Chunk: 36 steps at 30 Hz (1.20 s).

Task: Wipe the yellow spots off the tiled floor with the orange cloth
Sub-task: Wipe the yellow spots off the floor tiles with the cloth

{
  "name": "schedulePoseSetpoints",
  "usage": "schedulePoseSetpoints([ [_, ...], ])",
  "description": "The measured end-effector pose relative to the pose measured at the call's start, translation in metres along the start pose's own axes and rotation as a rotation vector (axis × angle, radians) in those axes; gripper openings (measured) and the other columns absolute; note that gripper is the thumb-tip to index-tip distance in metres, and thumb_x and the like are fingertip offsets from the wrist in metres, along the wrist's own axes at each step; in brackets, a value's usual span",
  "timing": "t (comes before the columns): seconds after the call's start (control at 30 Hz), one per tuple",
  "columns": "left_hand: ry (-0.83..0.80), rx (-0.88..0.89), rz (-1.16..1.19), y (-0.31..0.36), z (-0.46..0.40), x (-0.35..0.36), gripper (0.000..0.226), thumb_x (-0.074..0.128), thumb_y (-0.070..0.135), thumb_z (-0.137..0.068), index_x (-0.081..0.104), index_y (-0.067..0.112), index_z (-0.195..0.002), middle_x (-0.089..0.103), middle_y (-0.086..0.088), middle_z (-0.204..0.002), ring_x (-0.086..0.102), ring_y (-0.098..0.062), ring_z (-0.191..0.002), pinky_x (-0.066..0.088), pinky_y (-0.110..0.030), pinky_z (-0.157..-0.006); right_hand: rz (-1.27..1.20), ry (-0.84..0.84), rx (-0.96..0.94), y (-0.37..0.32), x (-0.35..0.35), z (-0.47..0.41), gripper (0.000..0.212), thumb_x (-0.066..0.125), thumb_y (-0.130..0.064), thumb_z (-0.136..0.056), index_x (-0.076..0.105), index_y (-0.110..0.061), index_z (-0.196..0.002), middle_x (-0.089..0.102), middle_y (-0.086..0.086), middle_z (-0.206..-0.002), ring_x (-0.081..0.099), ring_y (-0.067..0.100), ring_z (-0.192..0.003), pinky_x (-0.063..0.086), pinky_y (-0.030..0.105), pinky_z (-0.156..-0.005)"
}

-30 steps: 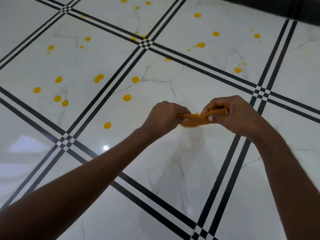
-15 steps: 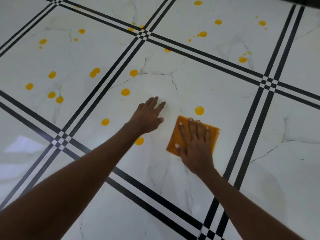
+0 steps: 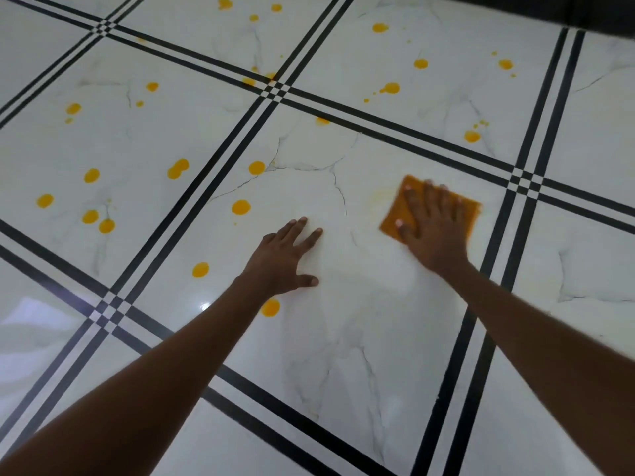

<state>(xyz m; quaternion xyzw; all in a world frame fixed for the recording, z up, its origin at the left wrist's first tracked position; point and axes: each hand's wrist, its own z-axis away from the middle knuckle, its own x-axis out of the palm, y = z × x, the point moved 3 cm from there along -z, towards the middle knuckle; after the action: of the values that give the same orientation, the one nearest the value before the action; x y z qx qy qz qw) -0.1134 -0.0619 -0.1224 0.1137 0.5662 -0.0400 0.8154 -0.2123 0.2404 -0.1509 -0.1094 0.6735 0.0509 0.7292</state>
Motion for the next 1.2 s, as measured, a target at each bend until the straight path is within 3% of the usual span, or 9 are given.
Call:
schedulePoseSetpoints([
  [0.13, 0.020, -0.004, 0.017, 0.001, 0.002, 0.000, 0.102, 0.057, 0.071, -0.082, 0.000, 0.036, -0.159, -0.008, -0.002, -0.168, -0.002, -0.022, -0.155, 0.017, -0.043, -0.121, -0.060, 0.073, 0.350, -0.034, -0.004, 0.101, 0.077, 0.024, -0.060, -0.100, 0.008, -0.022, -0.166, 0.016, 0.020, -0.171, 0.016, 0.047, -0.156, 0.013, 0.066, -0.123],
  [0.23, 0.006, -0.005, 0.057, 0.000, 0.004, 0.001, 0.105, 0.059, 0.072, -0.080, 0.001, 0.034, -0.159, -0.006, 0.000, -0.168, -0.001, -0.020, -0.155, 0.017, -0.043, -0.122, -0.104, 0.008, 0.012, -0.103, 0.011, 0.148, 0.079, 0.033, -0.060, -0.100, 0.006, -0.025, -0.166, 0.005, 0.015, -0.173, 0.004, 0.043, -0.159, 0.001, 0.063, -0.126],
  [0.37, 0.026, 0.006, 0.060, -0.004, 0.002, 0.001, 0.106, 0.059, 0.071, -0.080, 0.000, 0.033, -0.159, -0.008, 0.002, -0.168, -0.004, -0.017, -0.154, 0.013, -0.039, -0.121, 0.011, -0.081, -0.344, -0.060, 0.007, 0.023, 0.078, 0.035, -0.064, -0.095, 0.018, -0.032, -0.164, 0.016, 0.012, -0.173, 0.015, 0.040, -0.158, 0.017, 0.065, -0.123],
  [0.47, 0.048, 0.002, 0.061, -0.005, 0.006, 0.003, 0.107, 0.058, 0.073, -0.079, -0.001, 0.034, -0.159, -0.010, 0.003, -0.167, -0.004, -0.017, -0.154, 0.013, -0.038, -0.121, -0.003, -0.019, 0.032, 0.026, -0.006, -0.039, 0.080, 0.025, -0.067, -0.094, 0.022, -0.027, -0.164, 0.023, 0.015, -0.170, 0.024, 0.045, -0.154, 0.019, 0.066, -0.121],
  [0.57, 0.011, -0.002, 0.044, -0.003, 0.009, 0.002, 0.107, 0.058, 0.073, -0.079, -0.001, 0.034, -0.159, -0.011, 0.002, -0.167, -0.004, -0.019, -0.154, 0.013, -0.039, -0.122, -0.046, 0.056, 0.229, 0.009, -0.008, 0.008, 0.079, 0.022, -0.065, -0.096, 0.018, -0.025, -0.164, 0.022, 0.018, -0.170, 0.022, 0.047, -0.154, 0.016, 0.066, -0.122],
  [0.8, 0.023, -0.034, 0.067, 0.002, 0.002, -0.002, 0.109, 0.064, 0.069, -0.077, 0.003, 0.032, -0.159, -0.006, 0.002, -0.168, -0.001, -0.017, -0.155, 0.016, -0.038, -0.121, 0.019, -0.017, -0.420, -0.073, 0.007, -0.016, 0.075, 0.026, -0.067, -0.097, 0.021, -0.033, -0.164, 0.020, 0.013, -0.171, 0.020, 0.042, -0.157, 0.012, 0.060, -0.124],
  [0.93, 0.067, -0.021, 0.077, -0.004, -0.001, 0.004, 0.109, 0.063, 0.071, -0.076, 0.003, 0.034, -0.159, -0.006, 0.005, -0.168, -0.002, -0.015, -0.154, 0.015, -0.036, -0.120, 0.002, 0.117, 0.111, 0.015, -0.003, -0.052, 0.077, 0.013, -0.069, -0.100, 0.027, -0.027, -0.163, 0.030, 0.017, -0.167, 0.029, 0.044, -0.152, 0.021, 0.061, -0.121],
  [1.07, 0.040, -0.028, 0.061, 0.000, 0.002, 0.001, 0.109, 0.062, 0.071, -0.077, 0.002, 0.033, -0.159, -0.007, 0.002, -0.168, -0.001, -0.017, -0.155, 0.015, -0.037, -0.120, -0.099, 0.137, 0.396, -0.026, -0.005, 0.083, 0.077, 0.023, -0.062, -0.100, 0.014, -0.022, -0.165, 0.022, 0.020, -0.169, 0.021, 0.046, -0.155, 0.012, 0.066, -0.123],
  [1.2, 0.016, -0.044, 0.036, 0.003, 0.001, -0.003, 0.109, 0.060, 0.071, -0.078, -0.001, 0.032, -0.159, -0.008, 0.000, -0.168, -0.001, -0.019, -0.155, 0.016, -0.039, -0.121, -0.119, -0.004, -0.043, -0.117, 0.010, 0.140, 0.080, 0.033, -0.063, -0.099, 0.009, -0.027, -0.166, 0.003, 0.013, -0.173, 0.002, 0.041, -0.160, 0.000, 0.062, -0.127],
])
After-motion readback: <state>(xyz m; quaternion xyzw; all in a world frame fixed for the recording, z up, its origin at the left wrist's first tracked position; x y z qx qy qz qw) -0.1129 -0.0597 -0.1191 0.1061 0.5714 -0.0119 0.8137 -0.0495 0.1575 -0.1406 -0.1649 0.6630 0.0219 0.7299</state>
